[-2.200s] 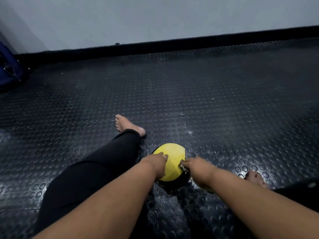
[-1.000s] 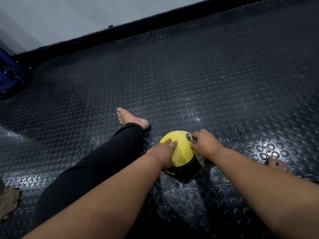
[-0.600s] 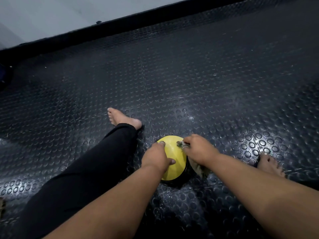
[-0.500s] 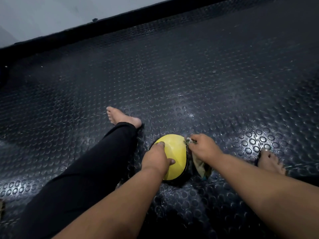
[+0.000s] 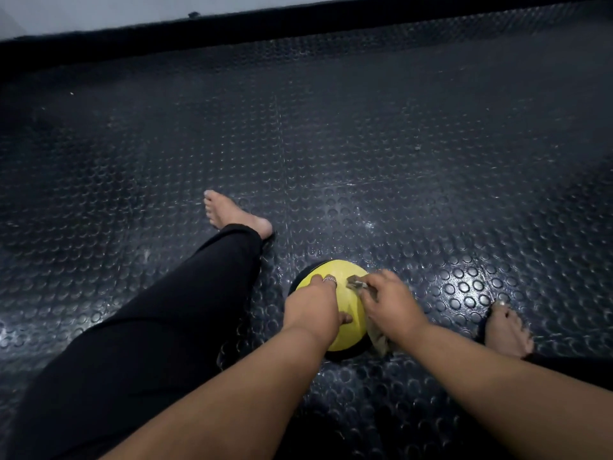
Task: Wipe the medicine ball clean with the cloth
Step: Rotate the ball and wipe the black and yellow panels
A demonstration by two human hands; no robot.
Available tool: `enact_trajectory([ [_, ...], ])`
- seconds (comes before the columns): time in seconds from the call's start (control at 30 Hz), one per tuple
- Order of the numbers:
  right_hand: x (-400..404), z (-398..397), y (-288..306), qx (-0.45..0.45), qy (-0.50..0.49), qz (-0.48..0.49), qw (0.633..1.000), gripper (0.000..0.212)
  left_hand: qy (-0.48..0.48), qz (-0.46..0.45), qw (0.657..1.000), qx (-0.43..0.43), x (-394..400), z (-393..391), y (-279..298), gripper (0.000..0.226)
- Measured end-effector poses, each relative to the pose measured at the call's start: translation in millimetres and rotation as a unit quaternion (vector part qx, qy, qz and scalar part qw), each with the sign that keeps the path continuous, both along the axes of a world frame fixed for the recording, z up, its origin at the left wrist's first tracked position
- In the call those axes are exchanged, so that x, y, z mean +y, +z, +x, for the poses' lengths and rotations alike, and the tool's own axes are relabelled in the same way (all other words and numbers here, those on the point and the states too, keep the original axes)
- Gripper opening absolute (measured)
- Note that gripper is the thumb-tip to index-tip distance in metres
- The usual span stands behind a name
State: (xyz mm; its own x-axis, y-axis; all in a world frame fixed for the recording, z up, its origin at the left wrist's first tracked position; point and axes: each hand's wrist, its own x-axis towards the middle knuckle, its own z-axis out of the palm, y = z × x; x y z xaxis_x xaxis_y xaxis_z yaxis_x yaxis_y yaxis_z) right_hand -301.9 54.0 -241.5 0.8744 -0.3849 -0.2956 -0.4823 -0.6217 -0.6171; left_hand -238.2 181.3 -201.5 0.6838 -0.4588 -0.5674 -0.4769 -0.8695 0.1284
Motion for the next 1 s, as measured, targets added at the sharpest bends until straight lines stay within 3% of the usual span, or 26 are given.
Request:
enact_trajectory([
  [0.2, -20, 8, 8, 0.082, -0.016, -0.046, 0.995, 0.021, -0.05, 0.006, 0.999, 0.02, 1, 10, -4, 0.088],
  [0.4, 4, 10, 13, 0.03, 0.026, -0.044, 0.998, 0.024, -0.013, 0.001, 0.999, 0.03, 3, 19, 1, 0.089],
  [0.6, -14, 13, 8, 0.073, -0.026, -0.059, 0.995, 0.02, -0.018, 0.001, 0.999, 0.029, 5, 9, -3, 0.086],
  [0.8, 13, 12, 8, -0.002, 0.036, -0.064, 0.997, 0.022, -0.002, 0.008, 1.0, 0.016, -1, 18, 0, 0.076],
  [1.0, -1, 23, 7, 0.042, -0.081, -0.035, 0.995, 0.017, -0.012, 0.003, 1.0, 0.016, -12, 15, -1, 0.076],
])
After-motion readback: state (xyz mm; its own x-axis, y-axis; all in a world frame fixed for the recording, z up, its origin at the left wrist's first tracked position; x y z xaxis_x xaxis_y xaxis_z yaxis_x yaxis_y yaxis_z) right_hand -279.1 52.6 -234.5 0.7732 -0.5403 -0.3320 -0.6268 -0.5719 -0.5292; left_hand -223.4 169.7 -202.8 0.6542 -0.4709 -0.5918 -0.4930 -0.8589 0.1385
